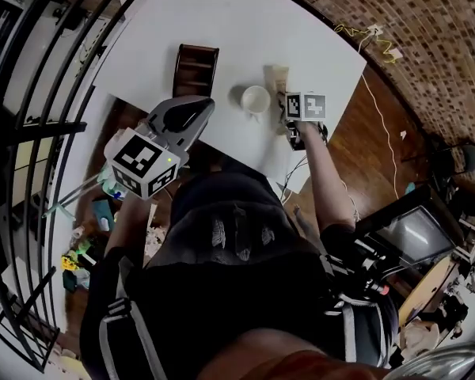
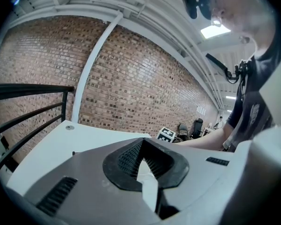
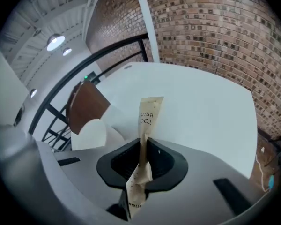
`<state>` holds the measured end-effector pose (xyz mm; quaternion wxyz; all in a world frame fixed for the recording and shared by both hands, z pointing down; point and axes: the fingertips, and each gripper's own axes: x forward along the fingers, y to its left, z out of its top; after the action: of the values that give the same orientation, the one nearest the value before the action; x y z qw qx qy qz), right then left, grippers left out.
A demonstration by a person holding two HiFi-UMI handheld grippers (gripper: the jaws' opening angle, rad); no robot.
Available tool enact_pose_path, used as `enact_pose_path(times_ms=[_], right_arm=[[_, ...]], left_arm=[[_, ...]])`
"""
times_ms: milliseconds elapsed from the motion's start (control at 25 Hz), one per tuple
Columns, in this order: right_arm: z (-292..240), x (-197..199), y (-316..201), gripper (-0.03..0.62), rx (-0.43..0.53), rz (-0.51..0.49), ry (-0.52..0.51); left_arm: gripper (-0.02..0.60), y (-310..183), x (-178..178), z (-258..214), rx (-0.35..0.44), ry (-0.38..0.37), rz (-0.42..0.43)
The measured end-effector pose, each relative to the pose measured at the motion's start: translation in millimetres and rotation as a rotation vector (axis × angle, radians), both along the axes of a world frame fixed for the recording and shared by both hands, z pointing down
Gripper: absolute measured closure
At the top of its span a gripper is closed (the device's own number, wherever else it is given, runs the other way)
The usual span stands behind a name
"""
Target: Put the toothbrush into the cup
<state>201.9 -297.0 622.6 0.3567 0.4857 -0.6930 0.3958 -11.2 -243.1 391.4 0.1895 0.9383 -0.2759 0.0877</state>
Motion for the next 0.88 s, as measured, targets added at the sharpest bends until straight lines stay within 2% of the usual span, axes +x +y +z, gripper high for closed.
enact_pose_path(times_ms=[280, 440, 680, 760, 880], right_arm=[[-58, -12, -7, 0.553, 0.210, 0.088, -0.178], [-94, -15, -17, 0.553, 0.351, 0.117, -0.234], [-165, -34, -36, 0.553, 0.655, 0.083, -0.302], [-176, -44, -40, 0.553, 0.716, 0.045, -0.291], [-173, -55, -45, 0.553, 0.750, -0.001, -0.269]], left_arm=[[0.584, 6, -12, -1, -0.009, 0.027, -0.011], [0.584, 8, -13, -3, 0.000, 0.030, -0.013], [0.584, 13, -17, -7, 0.012, 0.032, -0.018], [0.584, 15, -18, -7, 0.011, 0.031, -0.023], [0.584, 16, -16, -7, 0.010, 0.027, -0.028]])
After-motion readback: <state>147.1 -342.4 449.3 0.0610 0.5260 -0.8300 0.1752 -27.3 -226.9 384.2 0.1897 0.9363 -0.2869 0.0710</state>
